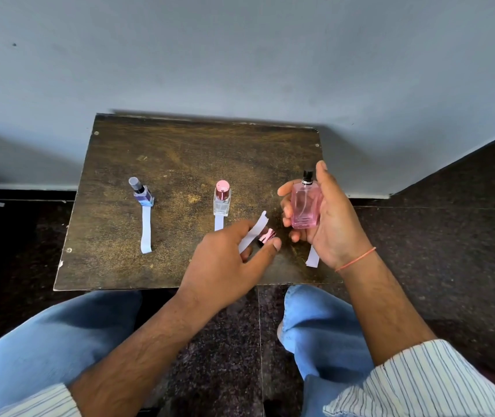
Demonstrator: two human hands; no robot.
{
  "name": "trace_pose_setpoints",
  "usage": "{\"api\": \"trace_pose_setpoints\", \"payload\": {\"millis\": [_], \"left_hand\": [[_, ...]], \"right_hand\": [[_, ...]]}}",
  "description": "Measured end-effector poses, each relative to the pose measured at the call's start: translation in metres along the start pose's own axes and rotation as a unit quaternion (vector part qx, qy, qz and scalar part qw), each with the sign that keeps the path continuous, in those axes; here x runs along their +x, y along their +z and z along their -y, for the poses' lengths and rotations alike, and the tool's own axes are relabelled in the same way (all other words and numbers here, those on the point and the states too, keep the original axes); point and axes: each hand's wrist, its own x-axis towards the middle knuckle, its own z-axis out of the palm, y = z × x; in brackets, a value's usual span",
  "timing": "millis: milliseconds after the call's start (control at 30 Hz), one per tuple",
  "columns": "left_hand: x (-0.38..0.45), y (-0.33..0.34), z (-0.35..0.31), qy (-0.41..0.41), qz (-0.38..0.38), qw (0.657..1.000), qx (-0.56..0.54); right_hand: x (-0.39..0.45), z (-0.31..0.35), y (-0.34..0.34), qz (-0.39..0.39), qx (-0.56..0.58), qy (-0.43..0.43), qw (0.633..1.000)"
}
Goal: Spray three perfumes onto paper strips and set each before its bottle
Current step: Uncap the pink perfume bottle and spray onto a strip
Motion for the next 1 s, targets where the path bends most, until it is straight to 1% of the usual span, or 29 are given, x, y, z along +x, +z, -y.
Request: {"api": "trace_pose_setpoints", "payload": {"millis": [100, 233, 433, 567, 667, 733, 867, 1000], "left_hand": [[0.001, -0.001, -0.001, 0.002, -0.007, 0.999, -0.045], [-0.002, -0.003, -0.005, -0.012, 0.036, 0.991, -0.13], [0.001, -0.005, -0.005, -0.013, 0.041, 0.985, -0.167], [0.0, -0.009, -0.004, -0.007, 0.03, 0.983, -0.18], [0.001, -0.011, -0.001, -0.005, 0.019, 0.983, -0.182], [0.001, -0.013, -0.001, -0.003, 0.016, 0.983, -0.184], [0.0, -0.015, -0.001, -0.004, 0.017, 0.98, -0.197], [0.0, -0.018, -0.002, -0.005, 0.013, 0.979, -0.202]], "right_hand": [[-0.001, 0.003, 0.003, 0.021, 0.024, 0.008, 0.999], [-0.002, 0.003, 0.002, 0.051, 0.047, 0.019, 0.997], [-0.002, 0.001, 0.003, 0.077, 0.094, 0.032, 0.992], [0.0, -0.003, 0.001, 0.073, 0.05, -0.002, 0.996], [0.0, -0.006, -0.001, 0.084, 0.047, -0.002, 0.995], [0.001, -0.008, 0.001, 0.072, 0.028, -0.014, 0.997], [-0.002, -0.007, 0.007, 0.023, -0.036, -0.051, 0.998], [-0.002, -0.008, 0.006, 0.019, -0.076, -0.111, 0.991]]}}
